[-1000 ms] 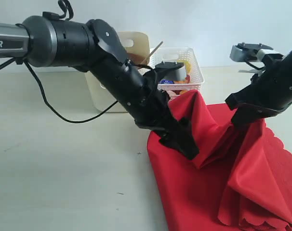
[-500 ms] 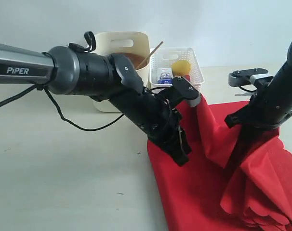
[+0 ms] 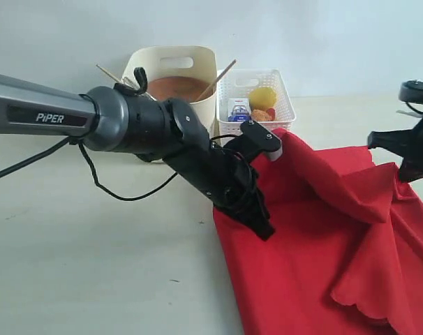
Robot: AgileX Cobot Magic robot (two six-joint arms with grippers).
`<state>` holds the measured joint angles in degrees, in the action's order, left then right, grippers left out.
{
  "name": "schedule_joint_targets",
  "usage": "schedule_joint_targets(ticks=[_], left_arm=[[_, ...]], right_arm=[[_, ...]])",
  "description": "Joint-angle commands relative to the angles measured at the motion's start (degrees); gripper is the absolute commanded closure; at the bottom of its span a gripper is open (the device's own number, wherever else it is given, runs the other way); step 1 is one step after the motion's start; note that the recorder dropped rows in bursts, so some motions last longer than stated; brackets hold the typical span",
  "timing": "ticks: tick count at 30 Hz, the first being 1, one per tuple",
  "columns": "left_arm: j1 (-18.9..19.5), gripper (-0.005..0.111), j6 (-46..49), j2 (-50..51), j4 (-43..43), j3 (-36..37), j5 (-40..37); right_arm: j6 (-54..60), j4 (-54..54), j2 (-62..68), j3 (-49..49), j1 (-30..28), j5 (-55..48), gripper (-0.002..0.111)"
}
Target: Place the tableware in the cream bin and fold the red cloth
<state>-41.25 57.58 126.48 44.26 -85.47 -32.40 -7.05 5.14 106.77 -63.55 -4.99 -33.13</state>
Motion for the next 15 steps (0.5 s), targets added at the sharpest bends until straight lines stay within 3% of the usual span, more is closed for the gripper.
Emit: schedule_joint_targets(ticks=[1, 6, 9, 15], left_arm=[[0.3, 0.107, -1.5, 0.2, -0.3, 0.6, -2.3], [-0.3, 0.107, -1.5, 0.2, -0.1, 0.6, -8.0], [-1.6, 0.107, -2.5, 0.2, -0.1, 0.6, -9.8], [-6.0, 0.107, -2.8, 0.2, -0.8, 0.6, -10.5]], right_arm=[[-0.5, 6.0, -0.6, -0.4, -4.9, 1.1, 0.108], [9.5, 14.4, -3.7, -0.4, -5.7, 1.2, 0.108], [21.7, 26.6, -6.4, -0.4, -5.7, -1.2, 0.108], [46.1, 44.5, -12.0, -0.4, -5.7, -15.3, 0.108]])
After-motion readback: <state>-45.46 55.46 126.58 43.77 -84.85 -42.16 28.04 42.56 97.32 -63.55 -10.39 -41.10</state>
